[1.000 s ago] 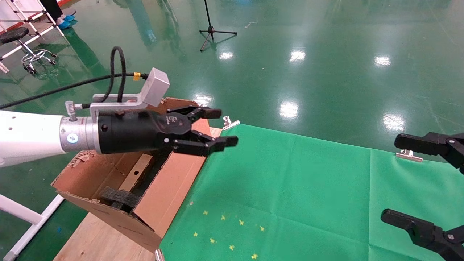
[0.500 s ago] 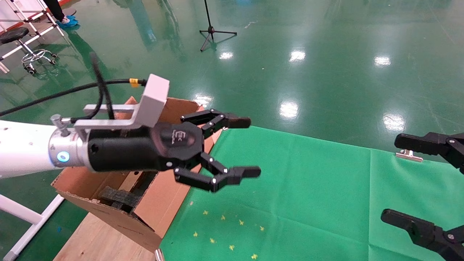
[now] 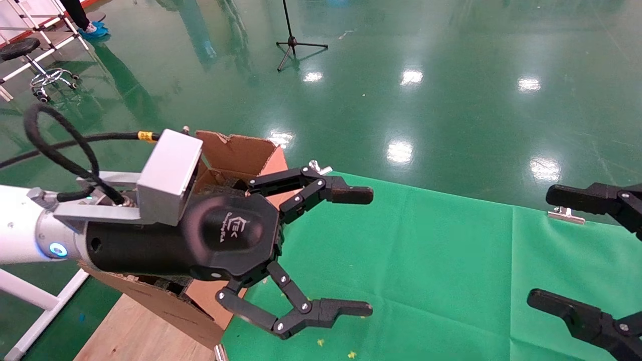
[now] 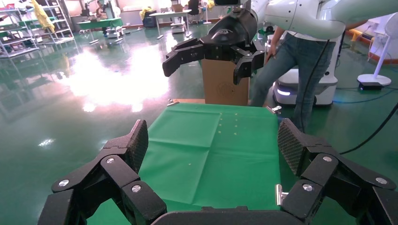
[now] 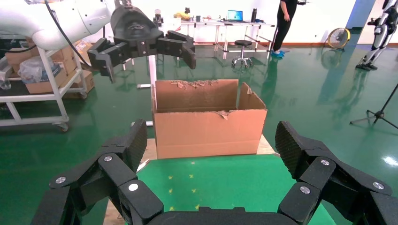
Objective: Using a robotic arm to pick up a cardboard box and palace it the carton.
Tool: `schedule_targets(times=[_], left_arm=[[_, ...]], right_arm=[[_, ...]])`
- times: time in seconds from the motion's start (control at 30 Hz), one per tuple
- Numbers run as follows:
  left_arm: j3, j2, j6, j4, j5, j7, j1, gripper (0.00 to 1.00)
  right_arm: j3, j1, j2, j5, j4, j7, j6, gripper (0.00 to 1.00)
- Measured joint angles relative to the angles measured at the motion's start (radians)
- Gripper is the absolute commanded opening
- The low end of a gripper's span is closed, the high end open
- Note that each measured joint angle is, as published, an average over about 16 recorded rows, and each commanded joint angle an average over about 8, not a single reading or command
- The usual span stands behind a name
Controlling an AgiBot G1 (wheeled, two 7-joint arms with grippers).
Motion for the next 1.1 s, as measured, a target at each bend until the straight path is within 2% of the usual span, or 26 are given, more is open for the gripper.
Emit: schedule_targets(times=[1.1], left_arm=[[0.003, -0.001, -0.003, 0.002, 0.001, 0.000, -0.002, 1.00]], right_arm=[[0.000, 0.000, 0.000, 0.000, 0.000, 0.000, 0.000, 1.00]])
